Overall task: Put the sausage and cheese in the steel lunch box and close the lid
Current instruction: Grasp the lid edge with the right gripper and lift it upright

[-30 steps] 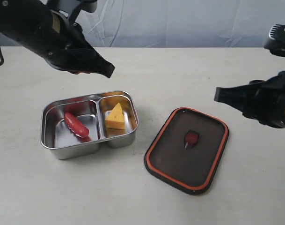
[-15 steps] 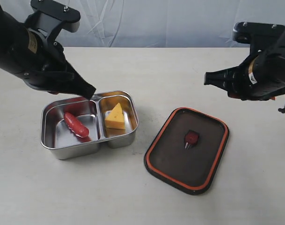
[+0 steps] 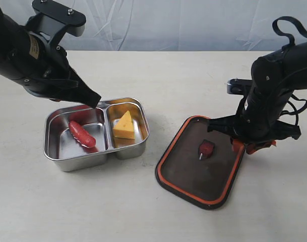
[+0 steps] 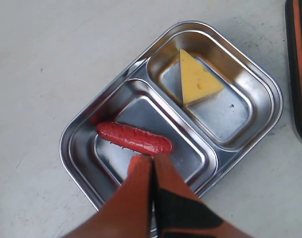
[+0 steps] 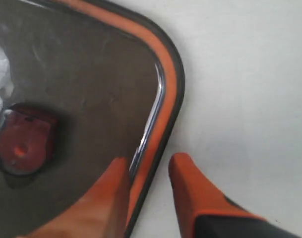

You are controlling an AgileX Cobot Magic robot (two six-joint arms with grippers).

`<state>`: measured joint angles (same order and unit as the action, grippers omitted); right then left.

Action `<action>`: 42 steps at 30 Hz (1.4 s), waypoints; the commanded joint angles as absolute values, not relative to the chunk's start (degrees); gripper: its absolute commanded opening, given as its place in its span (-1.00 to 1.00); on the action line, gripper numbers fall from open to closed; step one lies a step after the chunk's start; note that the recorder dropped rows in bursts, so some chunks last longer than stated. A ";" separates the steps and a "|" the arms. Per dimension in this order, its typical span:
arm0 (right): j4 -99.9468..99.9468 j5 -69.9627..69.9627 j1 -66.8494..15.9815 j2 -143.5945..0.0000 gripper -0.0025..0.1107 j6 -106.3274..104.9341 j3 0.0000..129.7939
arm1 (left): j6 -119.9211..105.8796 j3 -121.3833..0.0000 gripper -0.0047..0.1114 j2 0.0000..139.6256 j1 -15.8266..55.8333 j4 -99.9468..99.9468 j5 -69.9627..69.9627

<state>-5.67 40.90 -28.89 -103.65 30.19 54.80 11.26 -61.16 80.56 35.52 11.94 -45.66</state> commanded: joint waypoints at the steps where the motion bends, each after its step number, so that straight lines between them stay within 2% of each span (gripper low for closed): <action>1: -4.39 39.81 -28.46 -106.39 -0.41 29.53 55.23 | 11.61 -61.00 -0.92 80.03 35.52 12.27 -45.43; 9: -3.32 39.45 -28.46 -110.60 -0.43 29.41 55.23 | 11.61 -61.00 -0.92 80.03 35.52 12.37 -45.78; 11: -4.66 39.59 -28.46 -110.97 -0.63 29.41 55.23 | 11.61 -61.00 -0.92 80.03 35.52 12.37 -46.09; 13: -6.40 39.86 -28.46 -111.02 -0.97 29.41 55.23 | 11.61 -61.00 -0.86 80.03 35.52 12.25 -46.41; 17: -9.29 40.41 -28.46 -110.78 -0.96 29.41 55.23 | 11.61 -61.00 -0.63 80.03 35.52 11.05 -46.05; 23: -15.74 40.86 -28.46 -105.94 -0.96 31.95 55.23 | 11.08 -61.00 -0.10 80.03 35.52 5.30 -40.06; 26: -20.46 41.01 -28.46 -101.49 -0.96 34.72 55.23 | 7.84 -61.00 0.06 80.03 35.52 -0.92 -36.23; 35: -22.44 36.92 -28.46 -89.20 -0.96 36.37 55.23 | -1.69 -61.00 0.07 80.03 35.52 -21.29 -26.62; 42: -18.52 31.18 -28.46 -84.95 -0.96 36.61 55.23 | -7.87 -61.00 0.07 80.03 32.56 -33.35 -27.42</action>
<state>-20.52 34.10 -28.79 -86.29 36.42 55.26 -3.83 -61.04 80.56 33.90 -27.34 -27.00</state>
